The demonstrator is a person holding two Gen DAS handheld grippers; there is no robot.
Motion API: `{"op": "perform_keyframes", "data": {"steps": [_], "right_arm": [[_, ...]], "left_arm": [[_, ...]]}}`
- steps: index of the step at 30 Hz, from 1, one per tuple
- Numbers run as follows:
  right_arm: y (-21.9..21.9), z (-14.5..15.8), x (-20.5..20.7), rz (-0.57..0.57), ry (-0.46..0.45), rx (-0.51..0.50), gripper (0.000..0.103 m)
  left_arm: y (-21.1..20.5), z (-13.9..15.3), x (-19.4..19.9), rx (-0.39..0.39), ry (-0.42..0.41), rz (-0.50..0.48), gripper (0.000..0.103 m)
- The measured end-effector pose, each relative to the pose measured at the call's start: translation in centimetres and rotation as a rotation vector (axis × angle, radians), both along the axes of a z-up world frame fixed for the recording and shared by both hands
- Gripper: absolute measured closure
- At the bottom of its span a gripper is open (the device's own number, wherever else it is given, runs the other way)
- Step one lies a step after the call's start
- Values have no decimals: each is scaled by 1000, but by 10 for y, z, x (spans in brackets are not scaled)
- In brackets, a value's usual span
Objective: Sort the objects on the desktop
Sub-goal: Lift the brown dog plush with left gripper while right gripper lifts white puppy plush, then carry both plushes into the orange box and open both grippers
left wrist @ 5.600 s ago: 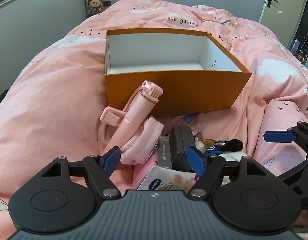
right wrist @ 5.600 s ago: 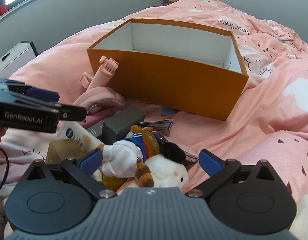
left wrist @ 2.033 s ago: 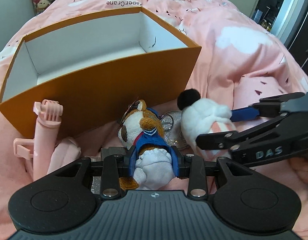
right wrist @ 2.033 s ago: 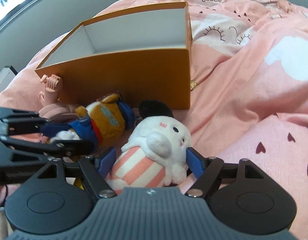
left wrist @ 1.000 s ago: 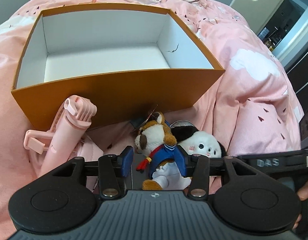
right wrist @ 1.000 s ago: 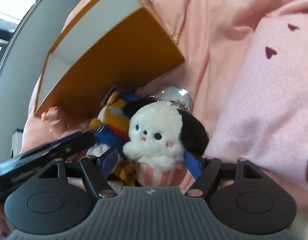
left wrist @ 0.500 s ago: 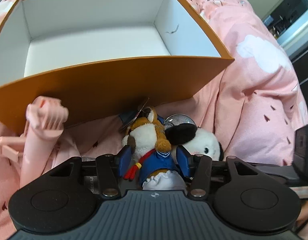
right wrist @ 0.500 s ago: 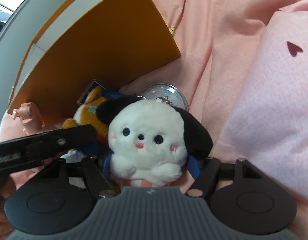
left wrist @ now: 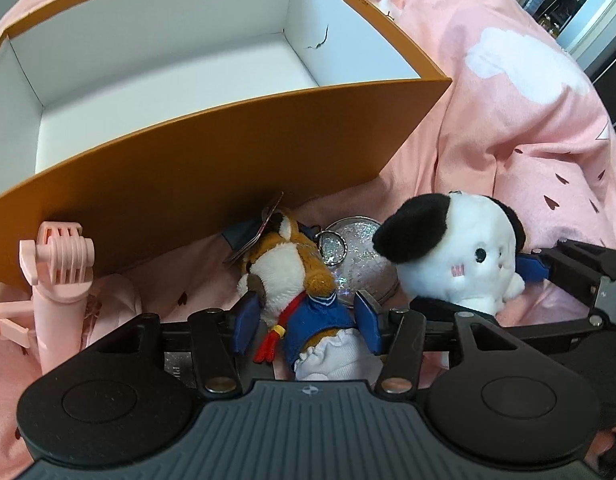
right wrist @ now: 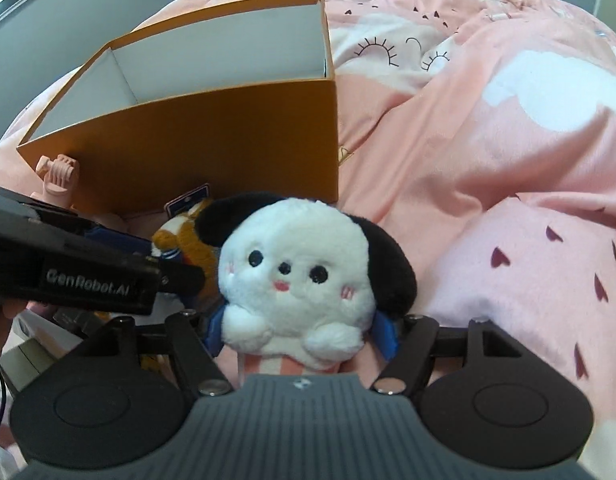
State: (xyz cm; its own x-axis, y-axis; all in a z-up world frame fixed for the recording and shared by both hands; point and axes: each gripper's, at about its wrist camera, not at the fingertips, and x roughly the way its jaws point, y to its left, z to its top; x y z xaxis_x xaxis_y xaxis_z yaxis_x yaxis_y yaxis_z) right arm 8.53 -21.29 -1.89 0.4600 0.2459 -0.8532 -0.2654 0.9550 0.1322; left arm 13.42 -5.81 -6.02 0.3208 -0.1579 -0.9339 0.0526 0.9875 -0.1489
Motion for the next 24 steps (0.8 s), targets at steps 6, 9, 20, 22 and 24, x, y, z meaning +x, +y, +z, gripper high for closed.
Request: {"op": "perform_keyframes", "data": {"steps": [6,9,20,22,24], "right_arm": [[-30,-19,16,13,59,108,33],[-35,-22,18,18,81,164,33],[-34,-23,15,1,70,192,33],[-34,-23,14,3,68,189,33],[-32,-21,14,6,67,188,32]], "left_arm": [[-6,2,-4,59,-11,-39,43],[-12,1,-4,88,-18,-57,43],[-47,-12,-10,342,-67,-116,47],[-43,-5,-12,317,-84,-101,53],[-38,3,-17,292,-106,-86,56]]}}
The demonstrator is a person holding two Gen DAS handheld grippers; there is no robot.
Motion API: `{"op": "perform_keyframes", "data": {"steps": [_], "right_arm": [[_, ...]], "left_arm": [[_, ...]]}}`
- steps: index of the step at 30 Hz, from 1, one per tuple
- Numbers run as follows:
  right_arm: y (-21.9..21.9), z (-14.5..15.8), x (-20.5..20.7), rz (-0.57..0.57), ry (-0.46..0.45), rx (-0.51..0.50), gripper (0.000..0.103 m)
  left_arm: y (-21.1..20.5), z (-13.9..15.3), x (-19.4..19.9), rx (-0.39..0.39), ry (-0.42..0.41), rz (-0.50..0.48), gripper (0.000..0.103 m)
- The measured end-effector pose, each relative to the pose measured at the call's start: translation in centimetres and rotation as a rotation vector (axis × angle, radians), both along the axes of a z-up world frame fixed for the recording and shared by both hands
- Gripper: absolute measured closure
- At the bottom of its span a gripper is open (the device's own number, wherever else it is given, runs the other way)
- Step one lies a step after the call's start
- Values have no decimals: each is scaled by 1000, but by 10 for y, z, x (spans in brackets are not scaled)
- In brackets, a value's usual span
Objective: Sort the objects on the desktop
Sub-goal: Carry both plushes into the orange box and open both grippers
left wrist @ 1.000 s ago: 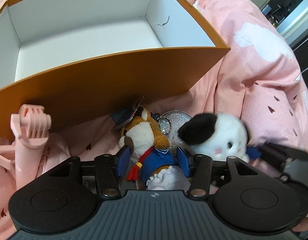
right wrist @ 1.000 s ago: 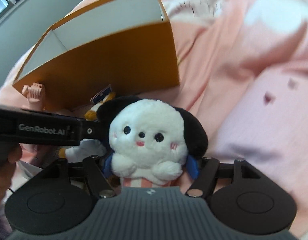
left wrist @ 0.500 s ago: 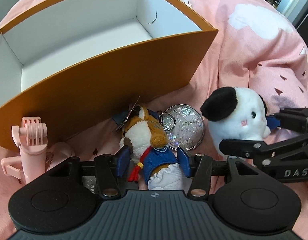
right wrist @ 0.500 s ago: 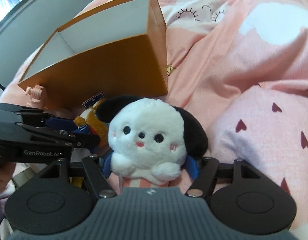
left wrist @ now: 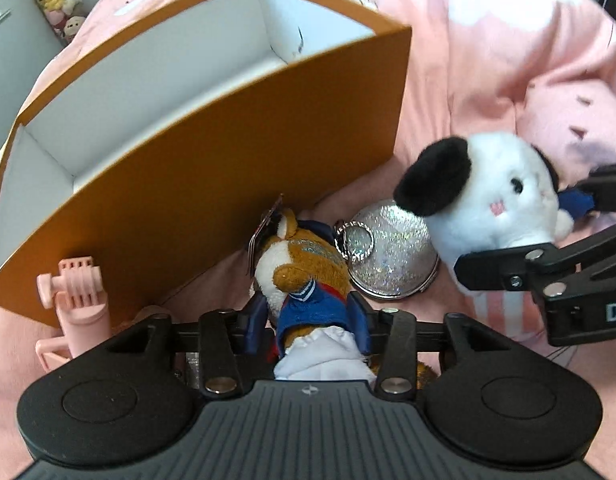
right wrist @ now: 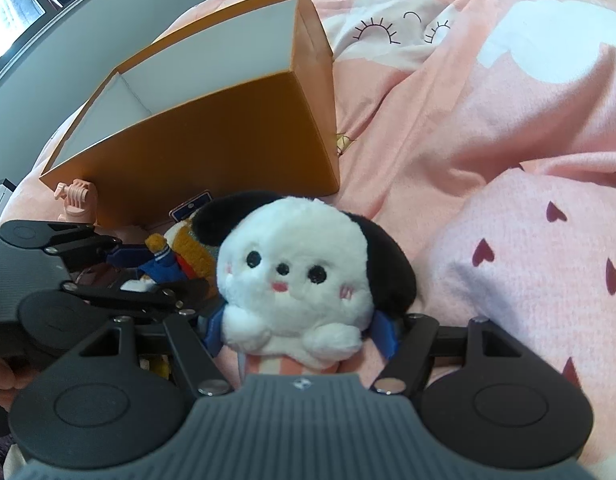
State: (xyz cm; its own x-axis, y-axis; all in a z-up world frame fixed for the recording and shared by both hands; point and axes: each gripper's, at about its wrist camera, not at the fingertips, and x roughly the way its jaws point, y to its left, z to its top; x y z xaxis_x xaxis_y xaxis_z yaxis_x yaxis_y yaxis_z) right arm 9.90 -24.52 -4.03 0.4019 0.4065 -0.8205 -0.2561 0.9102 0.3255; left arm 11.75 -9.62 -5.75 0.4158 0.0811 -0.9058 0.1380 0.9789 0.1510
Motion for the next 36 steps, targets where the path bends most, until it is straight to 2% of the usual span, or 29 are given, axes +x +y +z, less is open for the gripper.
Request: {"op": "perform_keyframes", "data": {"steps": [3,6,15,18,24,29,33,36], "right_arm": [[2,4,0,10,-2,5,32],[2,9,1,20,2,26,33],[6,44,10,84,-31,110,33],[10,58,18,108,-43,145,33],[31,99,33,187,-121,200,33],[55,124,56,233,-159,220,33],[83,130,88,240,-132,253,33],[105,122,114,225,-87,253,33]], "left_arm": [[7,14,-8,-70,-35,8,62],[15,31,-15,-161,-69,15,63],[56,79,-37,-323,-213,66,64],[56,90,-36,-353,-276,79,64],[78,127,-35,-356,-405,105,64],[104,147,-28,-308,-492,173,64],[130,148,-10,-313,-499,252,64],[146,134,7,-301,-468,302,64]]}}
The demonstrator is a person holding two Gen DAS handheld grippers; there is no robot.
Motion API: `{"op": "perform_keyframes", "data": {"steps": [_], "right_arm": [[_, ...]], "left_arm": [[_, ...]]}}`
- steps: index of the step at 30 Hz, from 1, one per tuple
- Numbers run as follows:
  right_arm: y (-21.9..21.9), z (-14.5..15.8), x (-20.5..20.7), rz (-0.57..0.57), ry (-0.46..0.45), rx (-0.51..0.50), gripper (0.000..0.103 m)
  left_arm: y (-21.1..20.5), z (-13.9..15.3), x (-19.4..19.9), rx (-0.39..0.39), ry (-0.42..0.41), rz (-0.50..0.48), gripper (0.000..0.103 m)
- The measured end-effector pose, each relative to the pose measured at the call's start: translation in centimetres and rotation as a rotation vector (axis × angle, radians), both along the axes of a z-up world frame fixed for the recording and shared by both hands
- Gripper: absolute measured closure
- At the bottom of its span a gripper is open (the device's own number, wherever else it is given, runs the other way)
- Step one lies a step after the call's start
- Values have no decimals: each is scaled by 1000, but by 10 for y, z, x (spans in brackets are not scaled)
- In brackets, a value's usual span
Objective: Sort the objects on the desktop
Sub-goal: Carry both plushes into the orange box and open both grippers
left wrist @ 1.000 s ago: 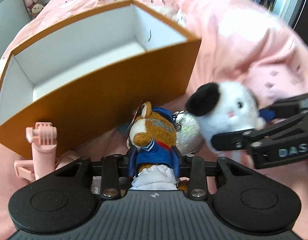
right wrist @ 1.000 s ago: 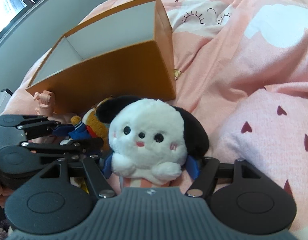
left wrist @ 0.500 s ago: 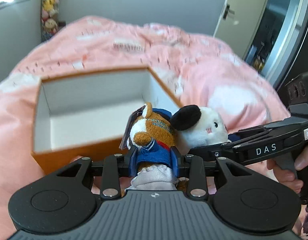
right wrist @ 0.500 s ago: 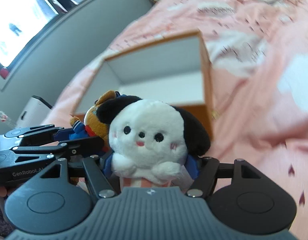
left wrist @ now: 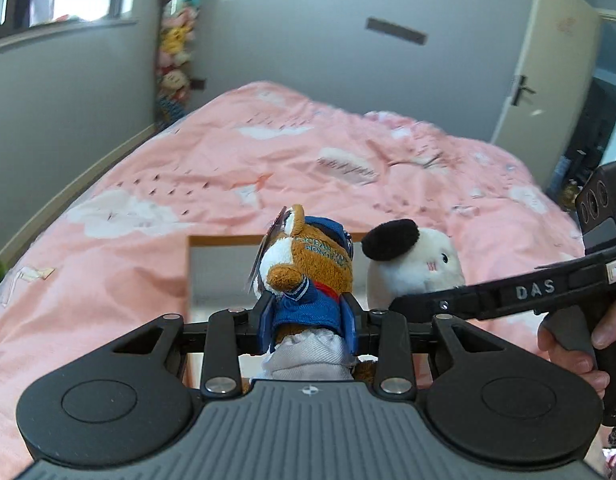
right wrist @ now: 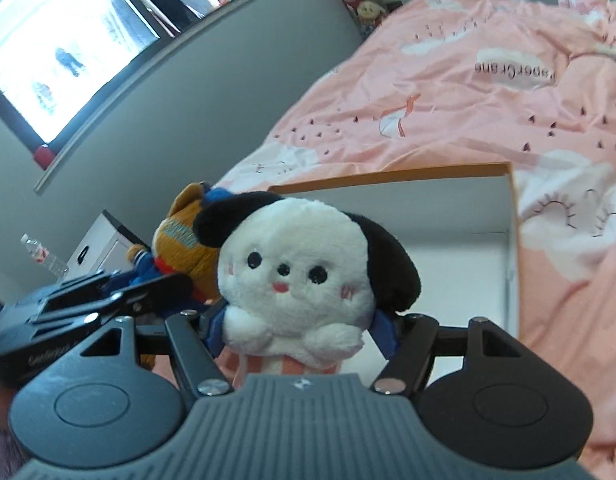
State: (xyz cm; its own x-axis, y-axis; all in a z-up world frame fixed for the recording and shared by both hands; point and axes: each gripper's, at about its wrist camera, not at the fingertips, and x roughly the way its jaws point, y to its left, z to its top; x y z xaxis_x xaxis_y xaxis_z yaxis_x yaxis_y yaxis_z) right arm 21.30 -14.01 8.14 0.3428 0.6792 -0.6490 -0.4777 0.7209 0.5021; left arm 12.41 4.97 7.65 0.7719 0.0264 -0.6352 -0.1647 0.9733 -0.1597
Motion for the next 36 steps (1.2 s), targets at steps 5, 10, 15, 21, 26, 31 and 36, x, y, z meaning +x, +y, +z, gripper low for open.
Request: {"op": "perform_keyframes", "data": {"steps": [5,10,15,21,26,31,36], "right_arm": [[33,-35,36,3,113,-27,33],[53,-75,53,25,246,-35,33],[60,-103,62,17,340,-60,33],[67,-120,69,33,422,-87,32],[85,-123,69,83,439,-173,30],[96,-128,71,110,453,-244,28],[98,-119,64,133,412,-273,19]], "left_arm": [[11,-37,18,33,100,43,64],[5,-59,24,134,169,38,65],[-5,-77,37,227,253,8,65],[-8,-100,50,253,350,-17,65],[-15,-107,55,300,411,-36,62],[-13,-105,56,279,434,-73,60],[-10,-95,45,251,418,-90,55]]}}
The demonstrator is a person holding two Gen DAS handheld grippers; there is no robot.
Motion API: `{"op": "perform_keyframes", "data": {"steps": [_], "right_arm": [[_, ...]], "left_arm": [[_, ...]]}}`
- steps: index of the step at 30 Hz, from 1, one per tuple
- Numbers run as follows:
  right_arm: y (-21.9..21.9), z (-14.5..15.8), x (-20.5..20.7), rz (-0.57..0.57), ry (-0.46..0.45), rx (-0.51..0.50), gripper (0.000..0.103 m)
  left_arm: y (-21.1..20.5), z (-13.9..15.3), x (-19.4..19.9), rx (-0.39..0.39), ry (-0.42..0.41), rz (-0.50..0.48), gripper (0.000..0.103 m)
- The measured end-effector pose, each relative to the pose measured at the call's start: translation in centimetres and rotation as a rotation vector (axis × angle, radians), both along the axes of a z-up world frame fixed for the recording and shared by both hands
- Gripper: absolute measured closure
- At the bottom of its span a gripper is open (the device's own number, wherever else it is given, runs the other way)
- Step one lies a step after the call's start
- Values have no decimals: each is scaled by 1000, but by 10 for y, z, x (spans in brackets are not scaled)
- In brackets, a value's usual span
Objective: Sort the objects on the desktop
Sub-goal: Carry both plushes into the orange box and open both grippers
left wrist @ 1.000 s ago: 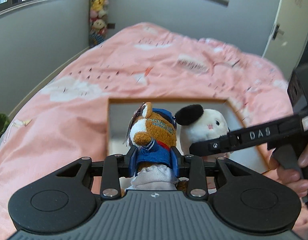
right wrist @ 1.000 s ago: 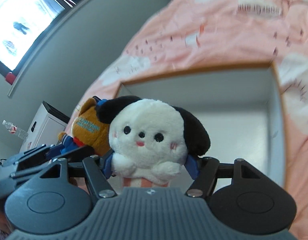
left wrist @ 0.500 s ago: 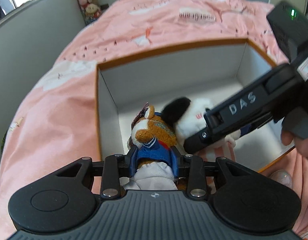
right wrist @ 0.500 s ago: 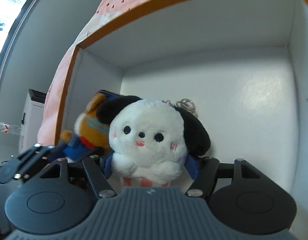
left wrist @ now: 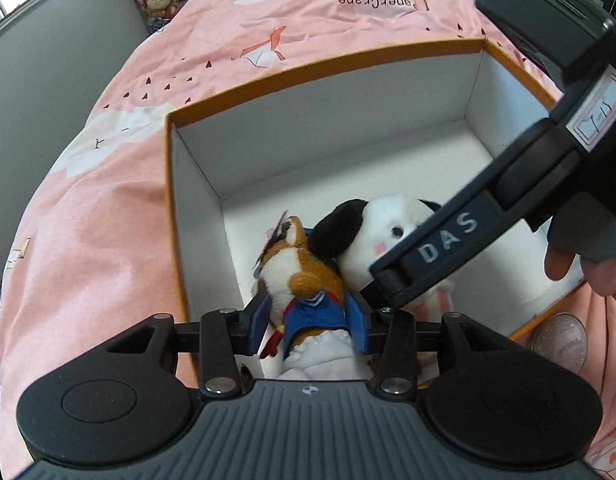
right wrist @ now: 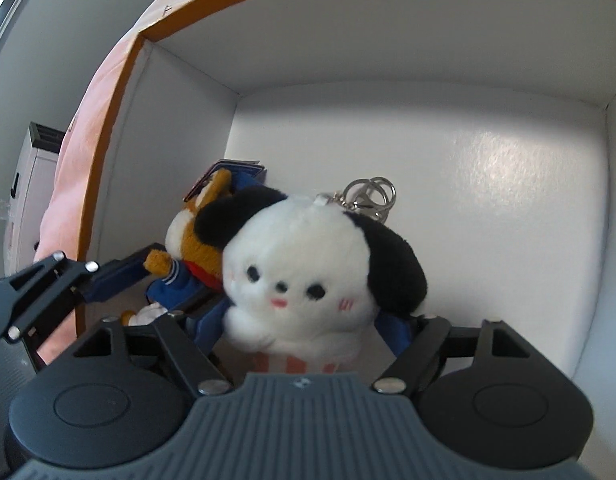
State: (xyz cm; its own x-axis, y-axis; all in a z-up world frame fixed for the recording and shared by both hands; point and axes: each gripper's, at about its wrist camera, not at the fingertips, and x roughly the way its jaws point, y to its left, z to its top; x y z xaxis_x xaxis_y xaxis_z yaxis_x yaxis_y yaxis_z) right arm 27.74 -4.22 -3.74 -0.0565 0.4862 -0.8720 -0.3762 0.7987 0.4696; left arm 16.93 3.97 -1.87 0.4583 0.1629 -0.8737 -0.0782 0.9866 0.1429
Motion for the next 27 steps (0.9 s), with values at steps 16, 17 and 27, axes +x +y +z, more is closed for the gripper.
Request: {"op": "perform_keyframes", "data": {"steps": [16,17,27], "right_arm": [[-11,16,-10,29,-107,7,39],[-11,15,-11,40,-106,20,39],[8,12,-16,94,-65,59,44]], "left_arm": [[58,40,-66,-163,-160,180,63],[62,37,-66,-195,-154,187,65],[71,27,-57,-253,-130,177,83]]}}
